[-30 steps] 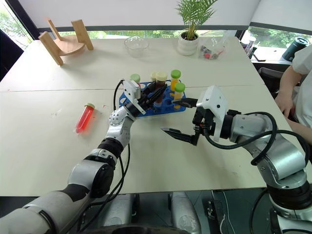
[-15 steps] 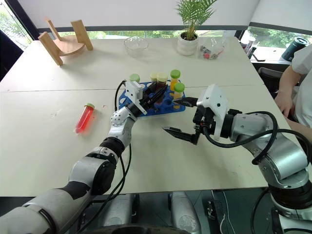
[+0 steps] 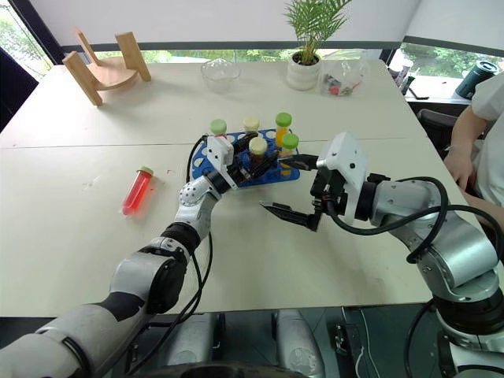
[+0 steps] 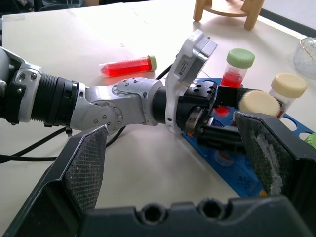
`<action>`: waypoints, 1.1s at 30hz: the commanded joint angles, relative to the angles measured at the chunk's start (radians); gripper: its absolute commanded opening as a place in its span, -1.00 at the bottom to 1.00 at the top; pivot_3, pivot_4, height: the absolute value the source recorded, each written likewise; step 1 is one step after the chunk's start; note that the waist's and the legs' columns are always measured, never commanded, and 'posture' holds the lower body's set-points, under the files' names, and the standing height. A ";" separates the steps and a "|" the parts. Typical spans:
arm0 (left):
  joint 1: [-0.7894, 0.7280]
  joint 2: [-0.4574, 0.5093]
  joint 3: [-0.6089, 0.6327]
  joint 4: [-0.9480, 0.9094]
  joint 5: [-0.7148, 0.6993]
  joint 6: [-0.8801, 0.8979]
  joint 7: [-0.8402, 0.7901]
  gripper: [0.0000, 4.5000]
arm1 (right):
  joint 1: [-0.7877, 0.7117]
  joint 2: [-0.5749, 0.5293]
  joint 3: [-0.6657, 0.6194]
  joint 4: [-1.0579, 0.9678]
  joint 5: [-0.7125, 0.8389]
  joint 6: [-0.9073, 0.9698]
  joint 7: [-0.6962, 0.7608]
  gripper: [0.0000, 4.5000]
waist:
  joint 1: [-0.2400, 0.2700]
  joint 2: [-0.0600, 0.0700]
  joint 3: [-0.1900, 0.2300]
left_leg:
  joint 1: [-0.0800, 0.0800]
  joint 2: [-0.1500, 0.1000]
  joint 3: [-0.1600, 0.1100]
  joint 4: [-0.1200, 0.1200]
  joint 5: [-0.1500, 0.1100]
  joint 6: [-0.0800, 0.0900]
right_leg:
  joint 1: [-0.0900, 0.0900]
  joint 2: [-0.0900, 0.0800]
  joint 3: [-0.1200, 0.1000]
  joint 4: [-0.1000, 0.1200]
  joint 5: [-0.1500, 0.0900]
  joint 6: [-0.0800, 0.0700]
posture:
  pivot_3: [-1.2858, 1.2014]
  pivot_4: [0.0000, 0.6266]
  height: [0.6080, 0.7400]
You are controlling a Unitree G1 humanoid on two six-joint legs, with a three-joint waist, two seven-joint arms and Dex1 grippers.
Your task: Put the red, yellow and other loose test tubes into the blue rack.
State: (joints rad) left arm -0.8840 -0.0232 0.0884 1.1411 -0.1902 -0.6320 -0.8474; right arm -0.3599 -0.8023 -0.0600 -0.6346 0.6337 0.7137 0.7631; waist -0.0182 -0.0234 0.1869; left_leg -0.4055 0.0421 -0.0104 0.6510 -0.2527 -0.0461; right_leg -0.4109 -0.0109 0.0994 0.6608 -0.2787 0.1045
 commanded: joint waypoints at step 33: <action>0.024 0.857 -0.235 -0.860 -0.095 2.107 0.195 0.96 | -0.057 -0.002 0.039 0.079 -0.073 -0.142 0.124 1.00 | -0.025 -0.001 0.001 | -0.005 0.001 -0.001 -0.001 0.000 0.000 | -0.008 0.000 -0.002 0.004 -0.001 -0.001 | 0.03 -0.52 1.00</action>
State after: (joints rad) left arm -0.8627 0.8309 -0.1460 0.2758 -0.2959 1.5037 -0.6637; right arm -0.4087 -0.7900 0.0222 -0.5098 0.5519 0.5718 0.8909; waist -0.0433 -0.0245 0.1883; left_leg -0.4100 0.0433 -0.0113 0.6499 -0.2525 -0.0465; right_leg -0.4185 -0.0111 0.0978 0.6647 -0.2797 0.1035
